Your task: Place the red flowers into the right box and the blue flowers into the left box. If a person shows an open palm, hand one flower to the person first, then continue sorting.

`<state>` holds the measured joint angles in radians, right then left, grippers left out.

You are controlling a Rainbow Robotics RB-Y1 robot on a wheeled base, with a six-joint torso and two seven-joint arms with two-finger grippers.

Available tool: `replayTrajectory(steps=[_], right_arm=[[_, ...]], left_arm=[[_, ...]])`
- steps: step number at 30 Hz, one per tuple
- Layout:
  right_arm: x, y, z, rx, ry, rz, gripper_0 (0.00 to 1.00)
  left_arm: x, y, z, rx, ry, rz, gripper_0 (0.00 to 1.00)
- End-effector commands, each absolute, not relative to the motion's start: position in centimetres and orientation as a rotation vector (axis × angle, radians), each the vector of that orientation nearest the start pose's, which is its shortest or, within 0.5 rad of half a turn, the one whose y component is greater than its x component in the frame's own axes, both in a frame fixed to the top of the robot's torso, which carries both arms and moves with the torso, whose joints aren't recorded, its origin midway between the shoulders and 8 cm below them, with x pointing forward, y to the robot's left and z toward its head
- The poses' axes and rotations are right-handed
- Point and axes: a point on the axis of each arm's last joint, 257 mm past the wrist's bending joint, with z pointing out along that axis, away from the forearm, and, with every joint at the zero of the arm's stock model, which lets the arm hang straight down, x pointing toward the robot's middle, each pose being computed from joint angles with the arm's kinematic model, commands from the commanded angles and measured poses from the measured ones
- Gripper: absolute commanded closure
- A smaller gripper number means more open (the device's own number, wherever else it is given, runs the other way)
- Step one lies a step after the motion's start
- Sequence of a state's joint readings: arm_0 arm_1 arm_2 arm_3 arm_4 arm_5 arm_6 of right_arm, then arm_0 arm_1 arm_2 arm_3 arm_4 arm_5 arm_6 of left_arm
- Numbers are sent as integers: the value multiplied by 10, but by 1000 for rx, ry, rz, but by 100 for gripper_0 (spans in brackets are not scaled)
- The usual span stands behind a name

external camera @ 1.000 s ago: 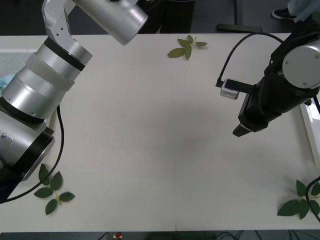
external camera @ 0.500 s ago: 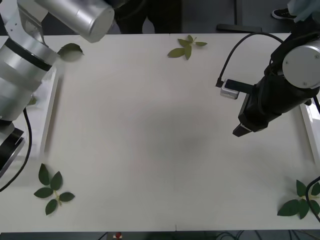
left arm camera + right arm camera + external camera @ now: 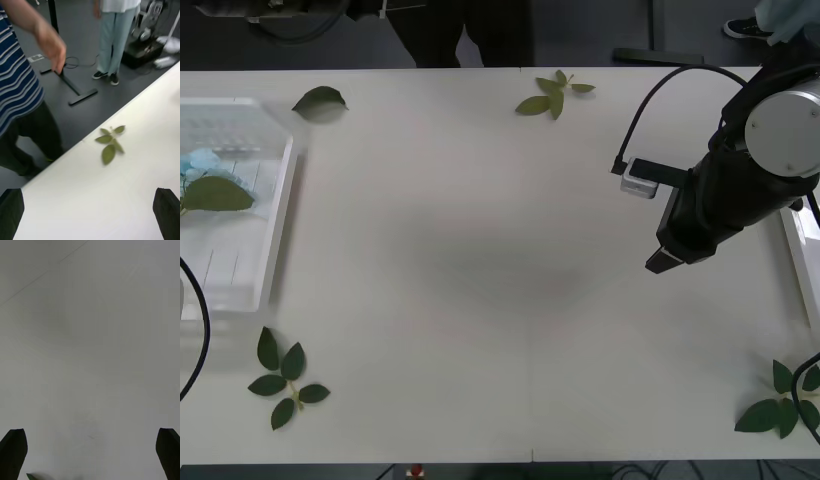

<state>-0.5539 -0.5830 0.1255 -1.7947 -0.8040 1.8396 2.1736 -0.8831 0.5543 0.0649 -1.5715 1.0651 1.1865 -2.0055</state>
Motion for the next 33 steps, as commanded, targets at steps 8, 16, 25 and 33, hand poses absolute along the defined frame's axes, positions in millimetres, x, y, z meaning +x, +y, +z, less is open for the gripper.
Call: replayTrajectory(steps=[8, 16, 25, 33], right_arm=[[451, -217, -205, -1524, 2326, -27, 0], [451, -217, -205, -1524, 2326, -27, 0], [451, -217, -205, -1524, 2326, -27, 0], [451, -217, -205, -1524, 2326, -27, 0]], left_arm=[[550, 186, 38, 1130, 1556, -404, 0], [532, 217, 17, 1245, 1516, -421, 0], [518, 240, 6, 1239, 1567, -486, 0], [518, 240, 6, 1242, 1568, -486, 0]])
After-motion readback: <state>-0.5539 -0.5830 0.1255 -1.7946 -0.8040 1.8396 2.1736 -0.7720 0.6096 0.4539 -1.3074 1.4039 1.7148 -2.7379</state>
